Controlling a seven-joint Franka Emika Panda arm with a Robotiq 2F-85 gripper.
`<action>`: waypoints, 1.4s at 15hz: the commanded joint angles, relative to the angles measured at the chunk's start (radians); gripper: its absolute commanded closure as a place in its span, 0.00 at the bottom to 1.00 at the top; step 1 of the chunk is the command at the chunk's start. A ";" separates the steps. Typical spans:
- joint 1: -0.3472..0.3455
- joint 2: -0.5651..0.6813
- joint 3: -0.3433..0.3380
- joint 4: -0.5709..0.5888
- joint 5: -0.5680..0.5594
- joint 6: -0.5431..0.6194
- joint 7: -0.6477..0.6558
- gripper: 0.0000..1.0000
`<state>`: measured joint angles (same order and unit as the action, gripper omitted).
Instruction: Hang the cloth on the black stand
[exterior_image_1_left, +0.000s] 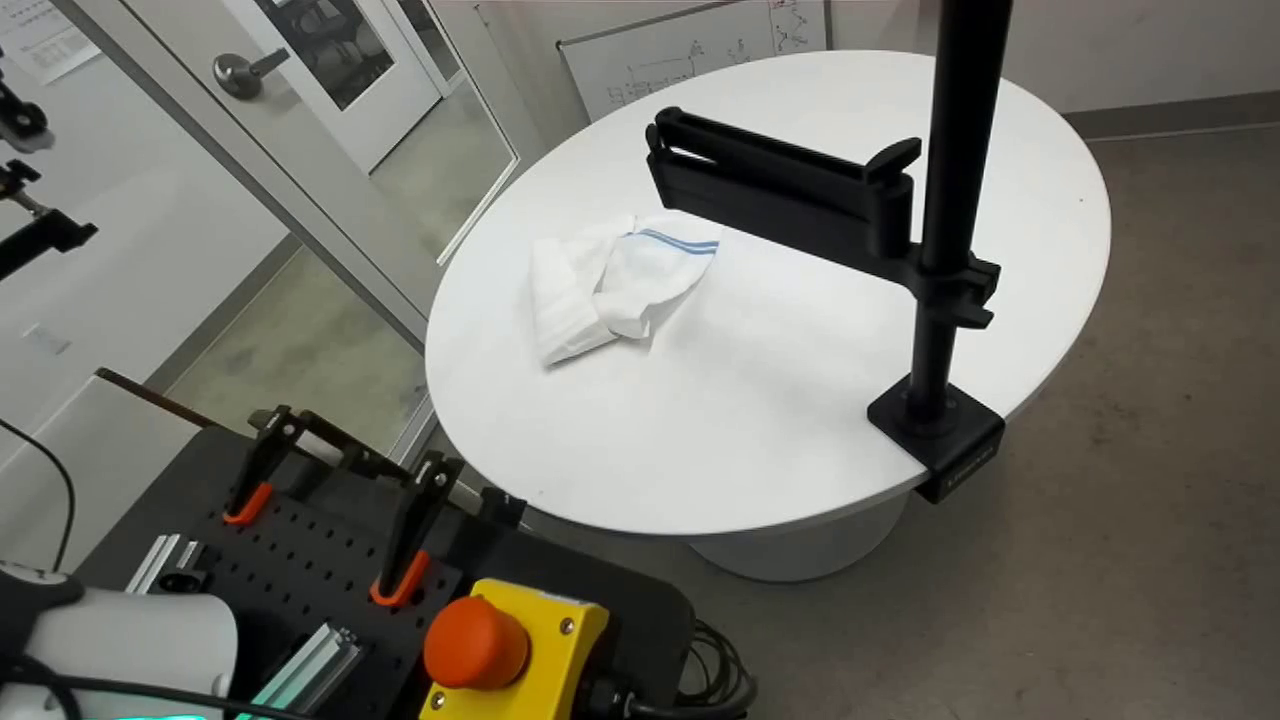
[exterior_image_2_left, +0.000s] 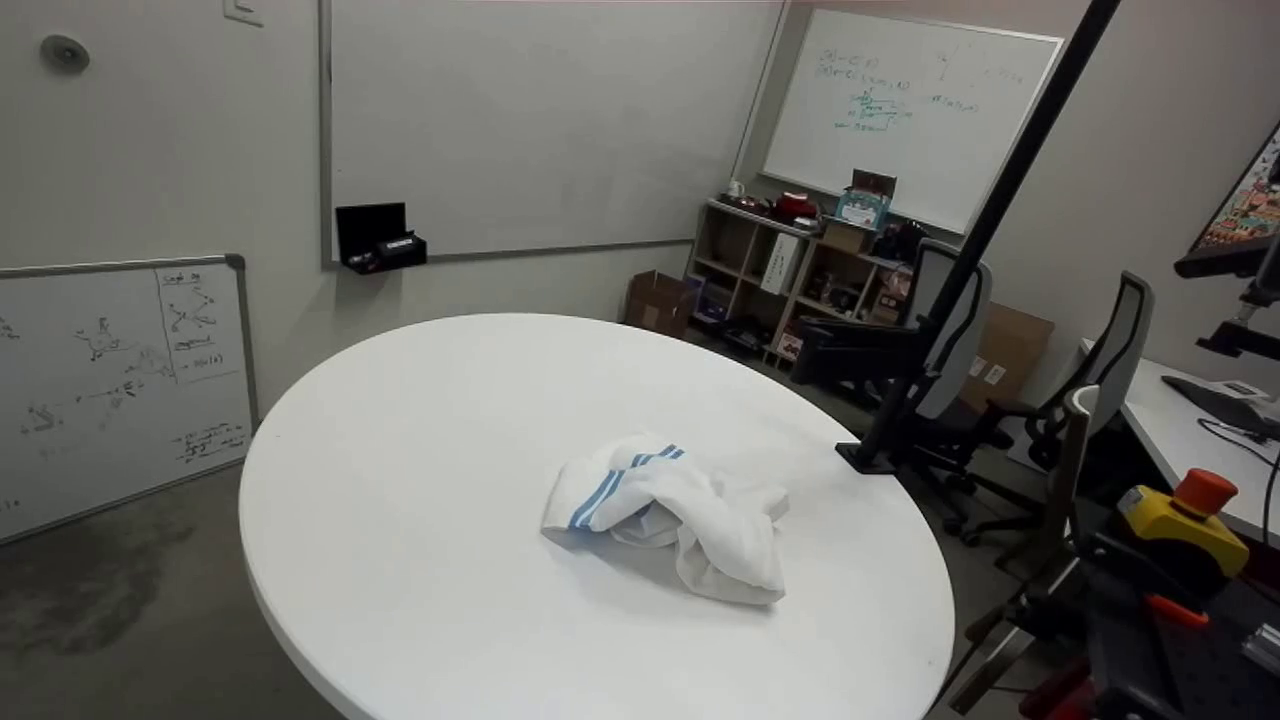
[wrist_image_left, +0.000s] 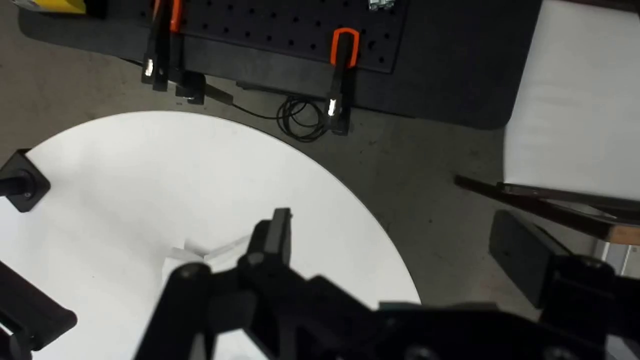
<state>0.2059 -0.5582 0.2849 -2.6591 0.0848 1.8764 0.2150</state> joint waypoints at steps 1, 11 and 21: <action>-0.020 0.014 -0.033 0.002 -0.029 0.014 -0.009 0.00; -0.160 0.117 -0.126 0.013 -0.145 0.149 0.017 0.00; -0.201 0.252 -0.191 0.029 -0.122 0.241 -0.016 0.00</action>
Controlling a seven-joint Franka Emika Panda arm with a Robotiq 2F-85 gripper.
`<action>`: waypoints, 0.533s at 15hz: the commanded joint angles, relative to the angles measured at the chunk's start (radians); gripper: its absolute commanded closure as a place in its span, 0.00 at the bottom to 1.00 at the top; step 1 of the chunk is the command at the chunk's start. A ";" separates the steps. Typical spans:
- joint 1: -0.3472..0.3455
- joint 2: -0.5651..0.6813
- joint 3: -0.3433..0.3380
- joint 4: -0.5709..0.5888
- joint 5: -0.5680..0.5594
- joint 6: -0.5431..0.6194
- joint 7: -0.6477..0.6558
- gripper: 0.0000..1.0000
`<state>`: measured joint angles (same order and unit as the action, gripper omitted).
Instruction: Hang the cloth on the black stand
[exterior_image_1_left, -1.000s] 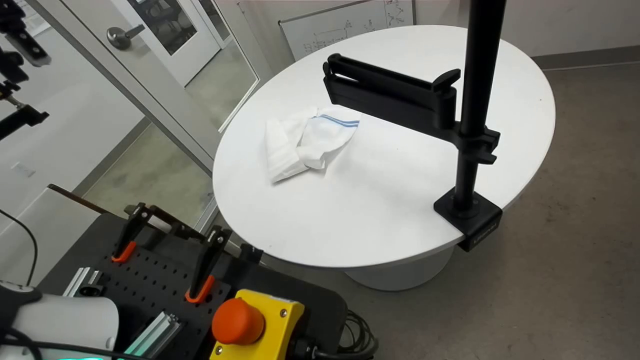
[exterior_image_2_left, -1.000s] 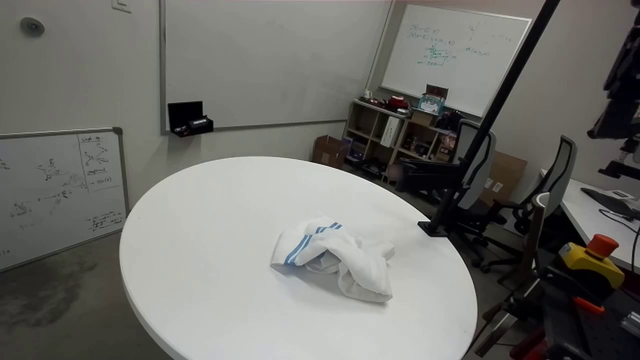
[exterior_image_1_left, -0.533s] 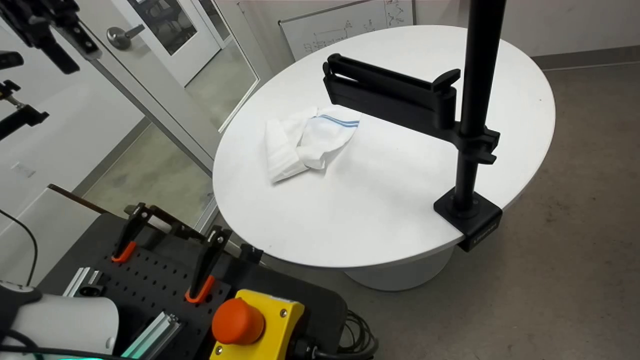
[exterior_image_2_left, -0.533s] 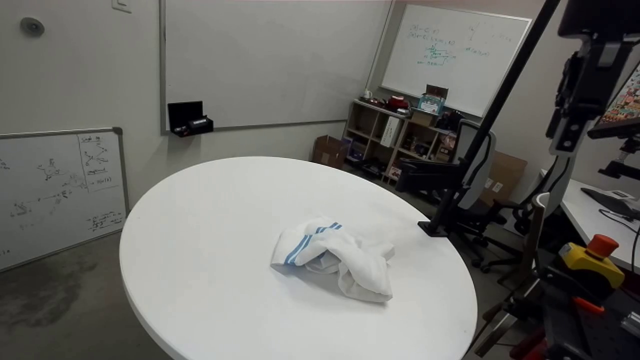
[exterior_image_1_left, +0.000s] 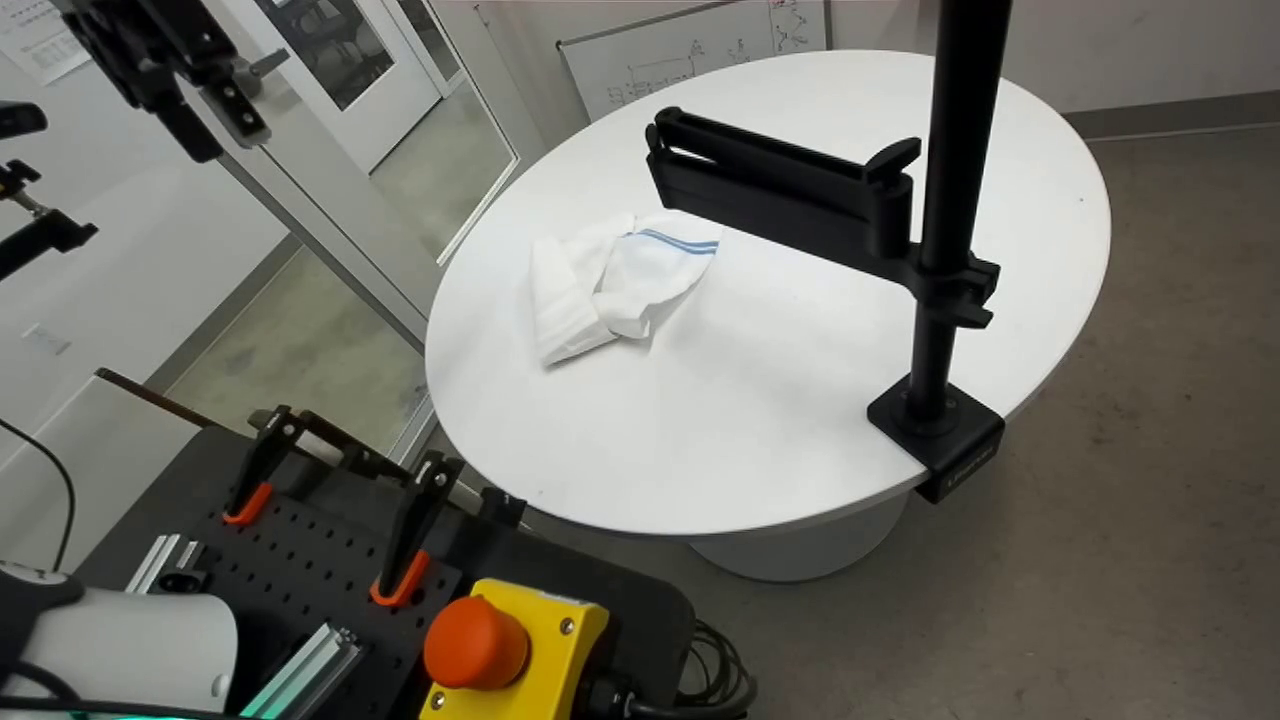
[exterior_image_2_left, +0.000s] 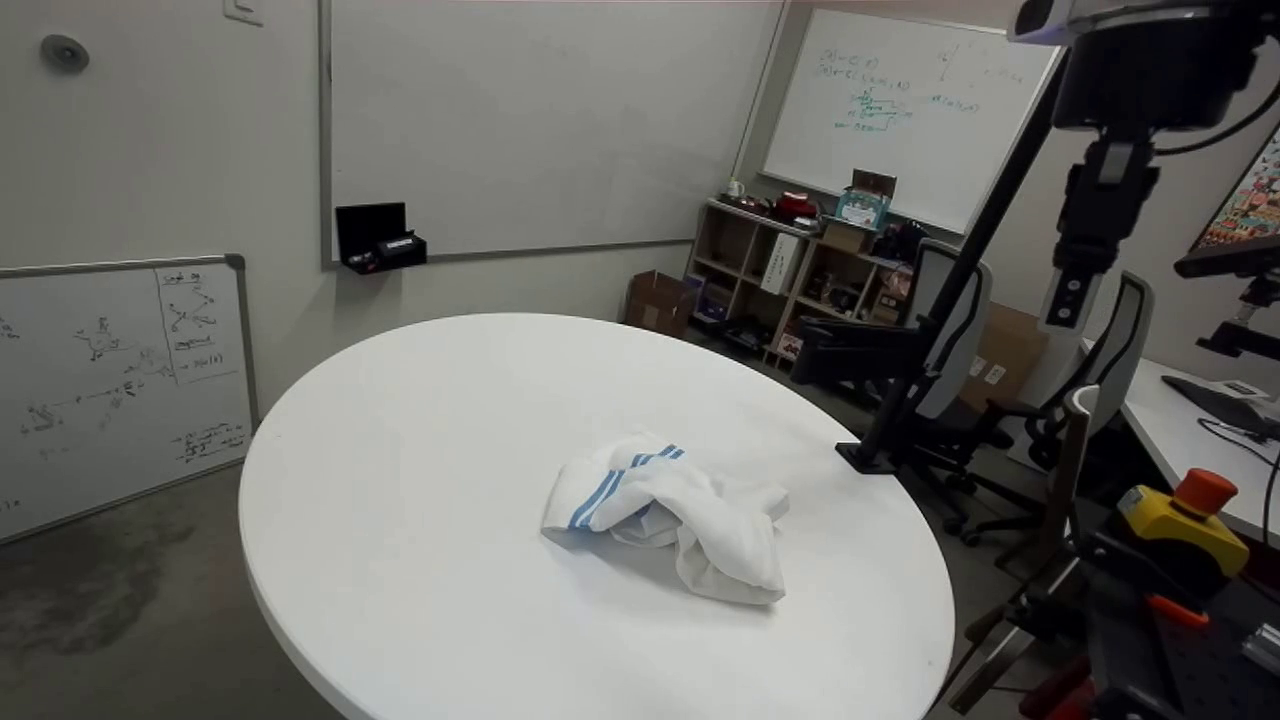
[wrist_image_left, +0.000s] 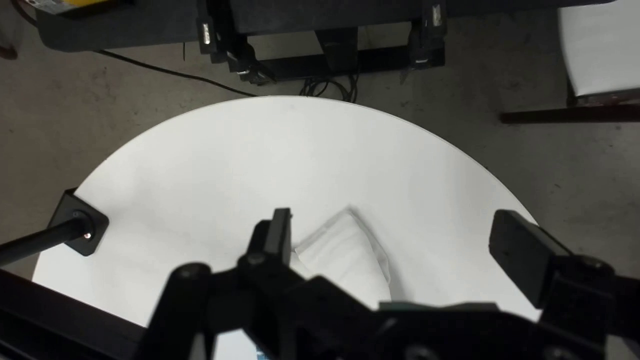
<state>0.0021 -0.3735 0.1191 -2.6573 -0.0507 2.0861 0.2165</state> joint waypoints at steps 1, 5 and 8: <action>-0.002 0.087 -0.025 0.028 0.001 0.060 -0.005 0.00; -0.022 0.171 -0.026 0.025 -0.044 0.189 0.045 0.00; -0.043 0.256 -0.028 0.035 -0.115 0.276 0.098 0.00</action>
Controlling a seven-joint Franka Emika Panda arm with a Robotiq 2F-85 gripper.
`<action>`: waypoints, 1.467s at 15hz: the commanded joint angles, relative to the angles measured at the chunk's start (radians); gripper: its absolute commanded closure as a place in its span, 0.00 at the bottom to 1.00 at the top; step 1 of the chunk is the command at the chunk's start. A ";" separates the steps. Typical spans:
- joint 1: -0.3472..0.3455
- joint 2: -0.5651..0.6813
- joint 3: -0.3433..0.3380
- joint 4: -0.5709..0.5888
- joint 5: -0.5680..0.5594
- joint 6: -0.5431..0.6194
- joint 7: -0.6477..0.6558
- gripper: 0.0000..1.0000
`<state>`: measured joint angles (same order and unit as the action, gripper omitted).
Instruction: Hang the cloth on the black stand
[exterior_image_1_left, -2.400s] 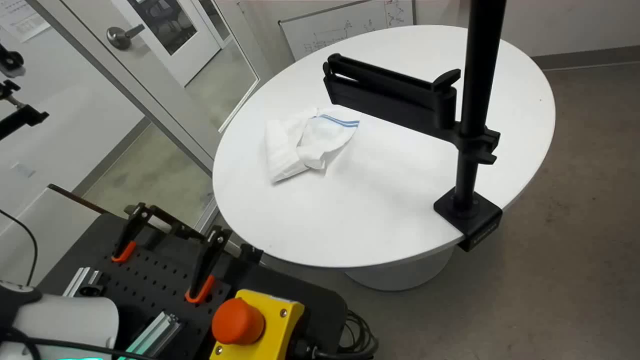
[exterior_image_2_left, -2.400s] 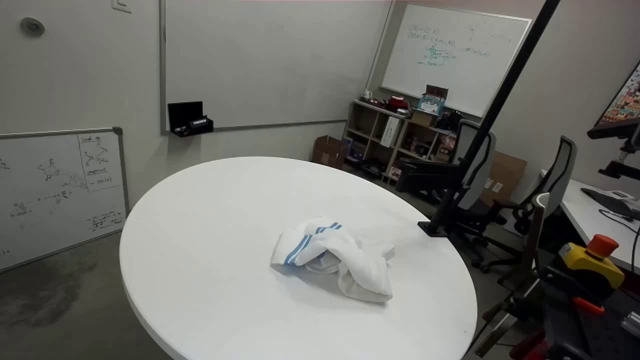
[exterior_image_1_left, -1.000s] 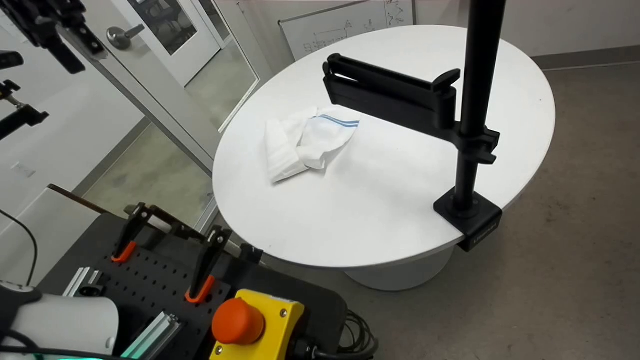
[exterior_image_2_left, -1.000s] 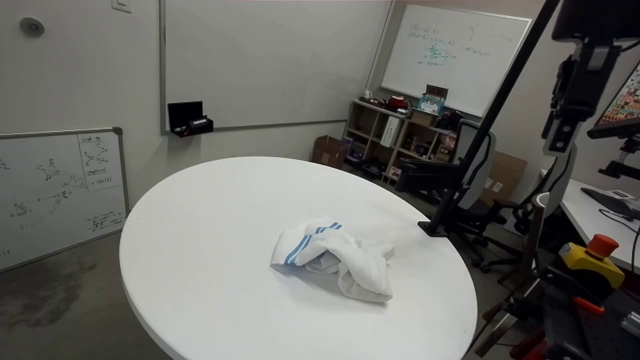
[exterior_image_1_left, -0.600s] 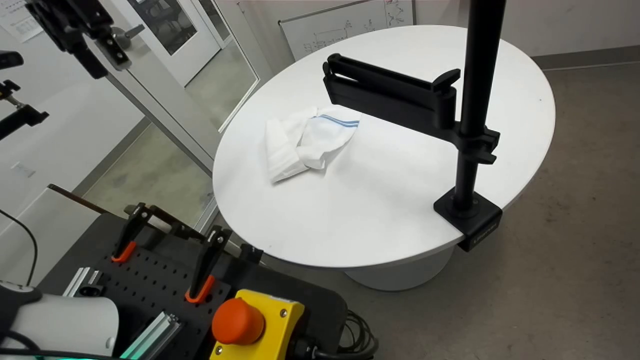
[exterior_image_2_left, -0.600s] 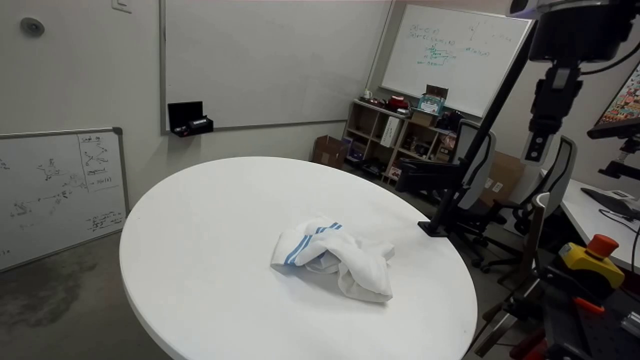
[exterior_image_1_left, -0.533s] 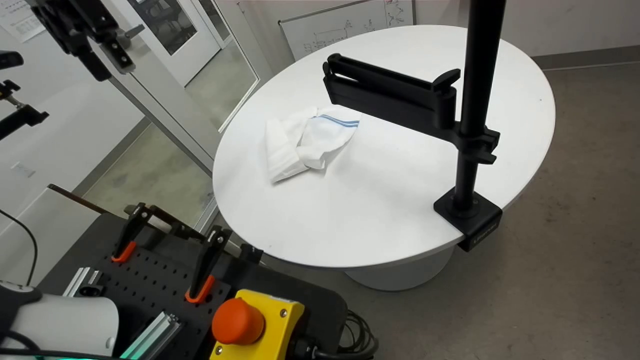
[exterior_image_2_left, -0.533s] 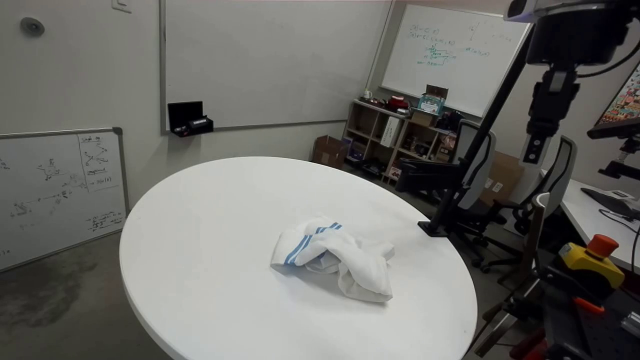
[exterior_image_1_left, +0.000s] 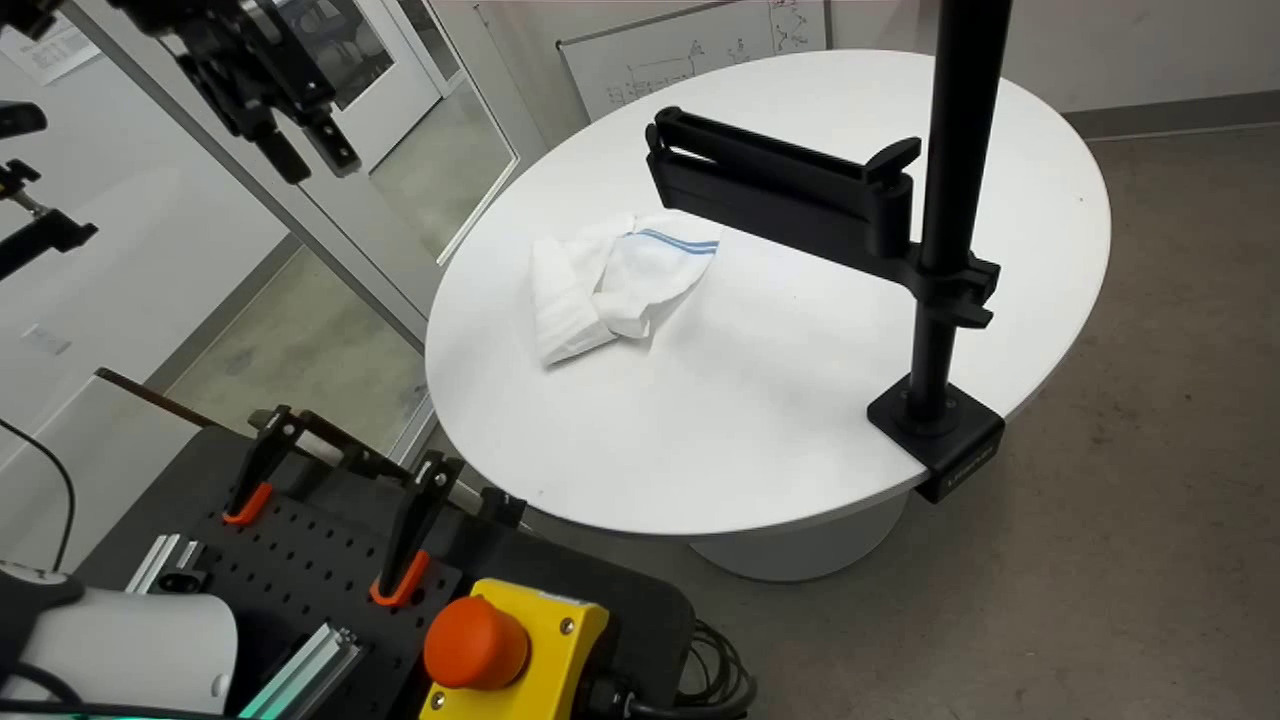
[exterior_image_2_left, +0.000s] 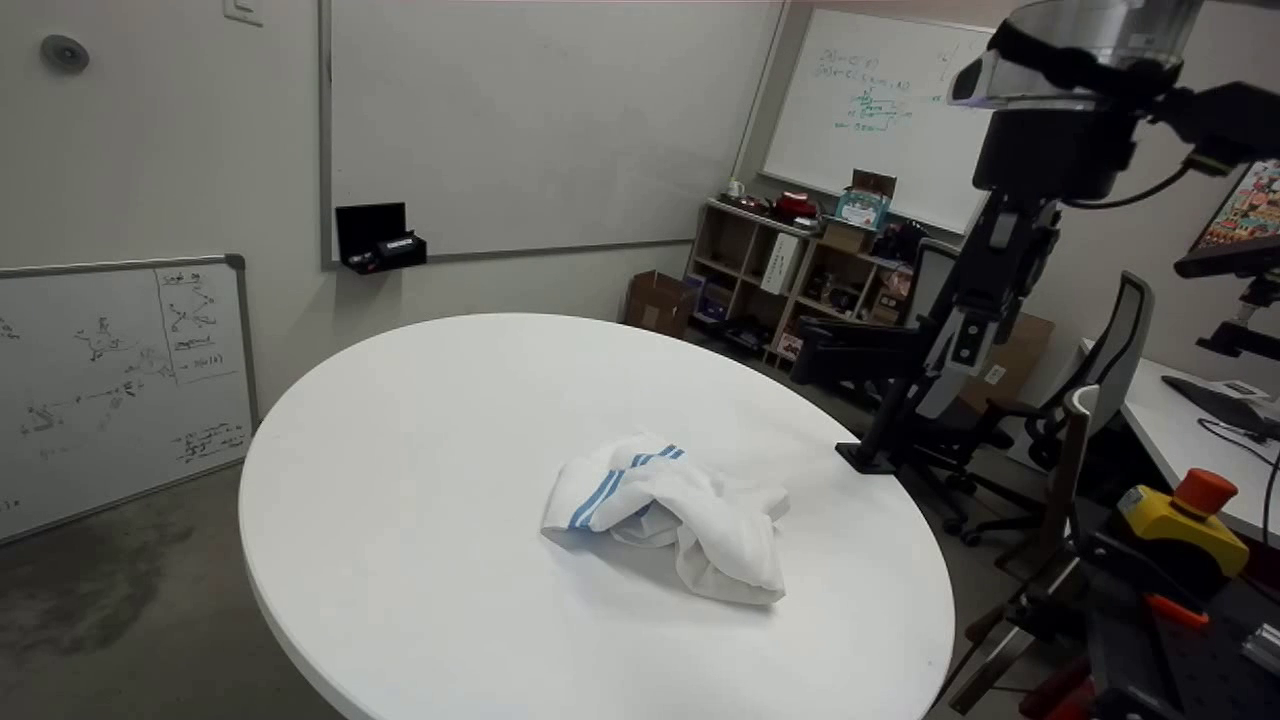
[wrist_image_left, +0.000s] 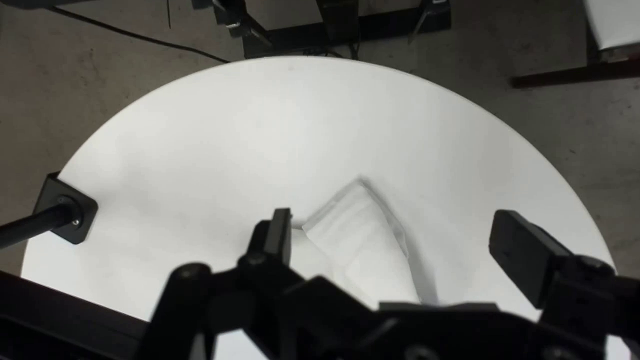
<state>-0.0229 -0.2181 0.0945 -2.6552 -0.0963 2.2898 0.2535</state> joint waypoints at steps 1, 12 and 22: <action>-0.026 0.142 -0.006 0.042 -0.096 0.103 0.085 0.00; 0.066 0.530 -0.141 0.344 -0.430 0.193 0.364 0.00; 0.162 0.647 -0.181 0.457 -0.314 0.189 0.330 0.00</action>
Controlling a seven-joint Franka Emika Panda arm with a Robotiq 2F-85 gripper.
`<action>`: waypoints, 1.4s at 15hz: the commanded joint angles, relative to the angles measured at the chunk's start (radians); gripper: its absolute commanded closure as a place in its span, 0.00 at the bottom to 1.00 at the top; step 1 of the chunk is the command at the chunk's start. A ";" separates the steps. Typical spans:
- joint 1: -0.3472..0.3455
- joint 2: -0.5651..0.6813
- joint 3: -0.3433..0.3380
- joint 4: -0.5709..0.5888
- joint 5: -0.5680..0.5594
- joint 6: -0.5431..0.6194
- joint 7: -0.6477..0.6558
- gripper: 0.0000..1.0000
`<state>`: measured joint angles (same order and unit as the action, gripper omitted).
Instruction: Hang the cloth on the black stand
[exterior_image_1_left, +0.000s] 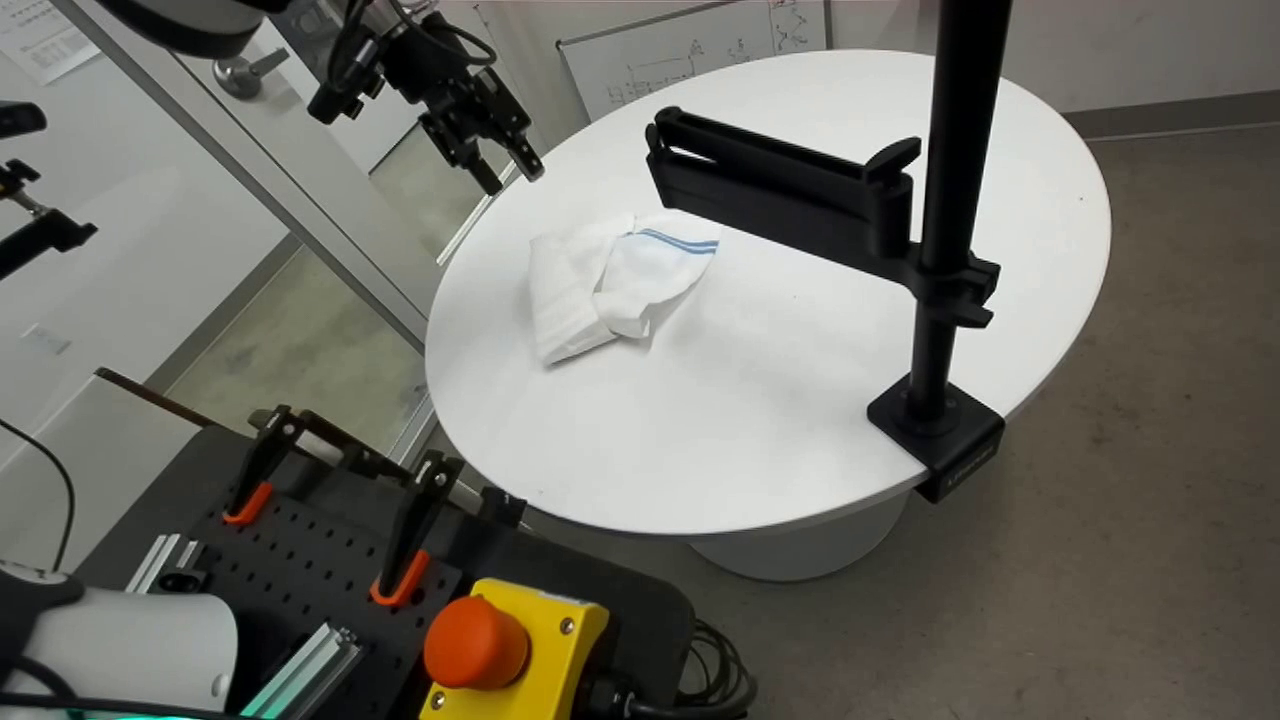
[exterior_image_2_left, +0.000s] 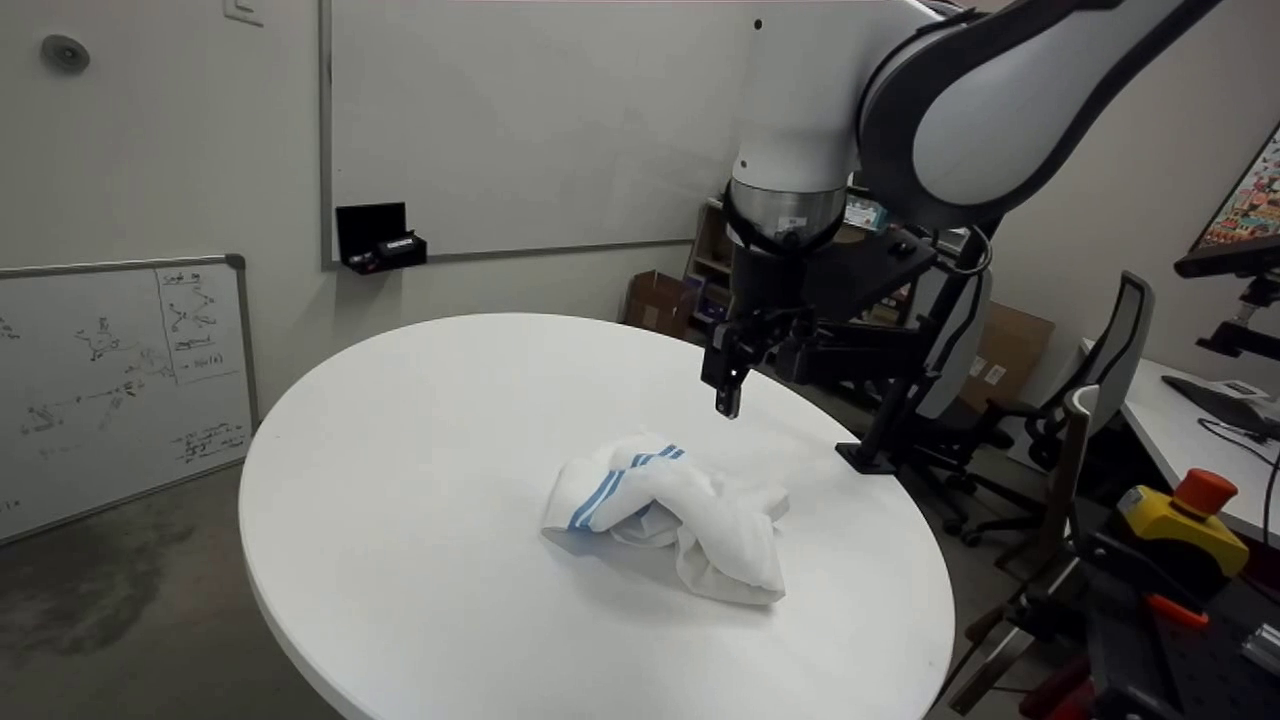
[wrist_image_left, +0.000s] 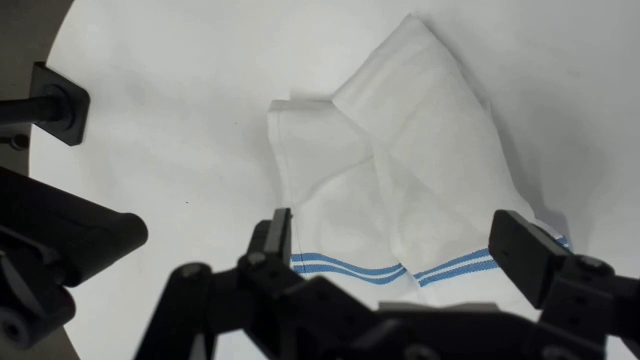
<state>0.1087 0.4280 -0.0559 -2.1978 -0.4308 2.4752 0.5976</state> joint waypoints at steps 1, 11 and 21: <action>0.030 -0.002 -0.033 -0.002 0.020 0.003 -0.014 0.00; 0.010 0.082 -0.028 0.022 0.081 0.087 -0.173 0.00; -0.068 0.238 0.053 0.151 0.239 0.135 -0.537 0.00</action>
<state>0.0520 0.6050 -0.0144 -2.1245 -0.2265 2.6329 0.1493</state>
